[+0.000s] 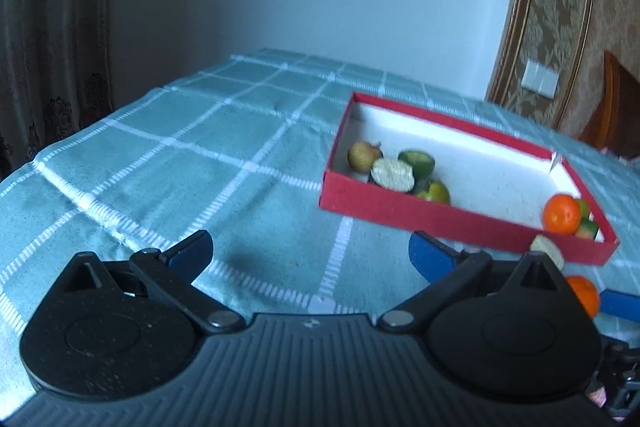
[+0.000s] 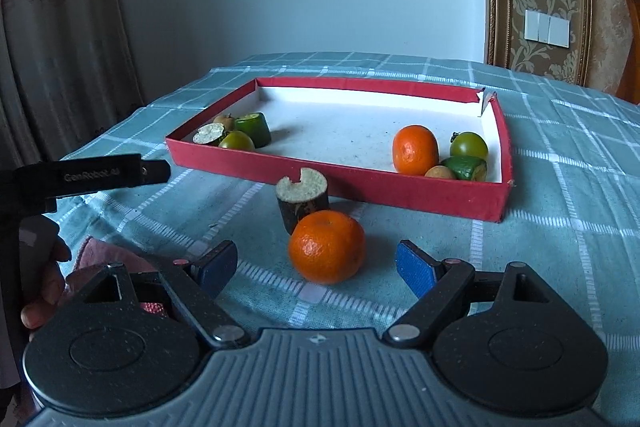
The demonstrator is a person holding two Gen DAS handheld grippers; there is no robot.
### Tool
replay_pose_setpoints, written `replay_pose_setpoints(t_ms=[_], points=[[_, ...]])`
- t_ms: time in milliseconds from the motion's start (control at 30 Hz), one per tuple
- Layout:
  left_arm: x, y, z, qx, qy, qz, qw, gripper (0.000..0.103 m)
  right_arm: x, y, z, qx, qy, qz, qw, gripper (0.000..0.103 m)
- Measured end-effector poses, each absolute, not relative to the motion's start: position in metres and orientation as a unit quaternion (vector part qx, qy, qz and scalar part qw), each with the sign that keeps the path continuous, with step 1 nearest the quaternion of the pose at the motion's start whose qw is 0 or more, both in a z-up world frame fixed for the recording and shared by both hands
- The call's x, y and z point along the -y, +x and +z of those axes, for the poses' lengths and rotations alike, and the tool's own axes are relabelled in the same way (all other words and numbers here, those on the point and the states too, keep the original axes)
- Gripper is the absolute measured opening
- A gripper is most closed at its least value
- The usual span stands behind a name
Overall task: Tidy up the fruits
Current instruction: 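Move the open right tool to the orange tangerine, then close the right tool on the tangerine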
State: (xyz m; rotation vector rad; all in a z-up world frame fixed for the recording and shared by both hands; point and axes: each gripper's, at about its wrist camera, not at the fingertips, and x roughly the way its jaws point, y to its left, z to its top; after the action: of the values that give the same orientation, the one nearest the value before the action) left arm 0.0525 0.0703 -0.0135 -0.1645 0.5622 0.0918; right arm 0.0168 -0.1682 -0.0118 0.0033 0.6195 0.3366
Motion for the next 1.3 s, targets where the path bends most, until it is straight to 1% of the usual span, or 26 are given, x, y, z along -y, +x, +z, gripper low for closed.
replay_pose_setpoints(t_ms=[100, 267, 433, 833, 933, 1000, 1033, 1100, 1167, 1300], points=[[-0.063, 0.061, -0.018, -0.308, -0.057, 0.052, 0.948, 0.103, 0.169, 0.017, -0.013, -0.304, 0.011, 0.166, 0.938, 0.087], [-0.046, 0.064, -0.022, -0.323, 0.001, 0.052, 0.945, 0.103, 0.172, 0.016, -0.013, -0.3, 0.021, 0.161, 0.94, 0.087], [-0.05, 0.065, -0.023, -0.329, -0.014, 0.045, 0.943, 0.103, 0.173, 0.016, -0.013, -0.298, 0.019, 0.16, 0.941, 0.087], [-0.05, 0.065, -0.023, -0.329, -0.014, 0.045, 0.943, 0.103, 0.168, 0.024, -0.016, -0.308, 0.002, 0.165, 0.937, 0.087], [-0.05, 0.065, -0.023, -0.329, -0.014, 0.045, 0.943, 0.103, 0.165, 0.026, -0.016, -0.31, -0.005, 0.165, 0.936, 0.079], [-0.05, 0.065, -0.023, -0.329, -0.014, 0.045, 0.943, 0.103, 0.163, 0.028, -0.017, -0.316, -0.011, 0.165, 0.934, 0.071], [-0.05, 0.065, -0.023, -0.329, -0.014, 0.045, 0.943, 0.103, 0.163, 0.03, -0.018, -0.32, -0.012, 0.165, 0.933, 0.064], [-0.05, 0.065, -0.023, -0.329, -0.014, 0.045, 0.943, 0.103, 0.162, 0.03, -0.018, -0.32, -0.017, 0.163, 0.933, 0.062], [-0.05, 0.065, -0.023, -0.329, -0.014, 0.045, 0.943, 0.103, 0.161, 0.031, -0.018, -0.32, -0.021, 0.16, 0.933, 0.055], [-0.05, 0.065, -0.023, -0.329, -0.014, 0.045, 0.943, 0.103, 0.161, 0.032, -0.018, -0.32, -0.028, 0.153, 0.935, 0.045]])
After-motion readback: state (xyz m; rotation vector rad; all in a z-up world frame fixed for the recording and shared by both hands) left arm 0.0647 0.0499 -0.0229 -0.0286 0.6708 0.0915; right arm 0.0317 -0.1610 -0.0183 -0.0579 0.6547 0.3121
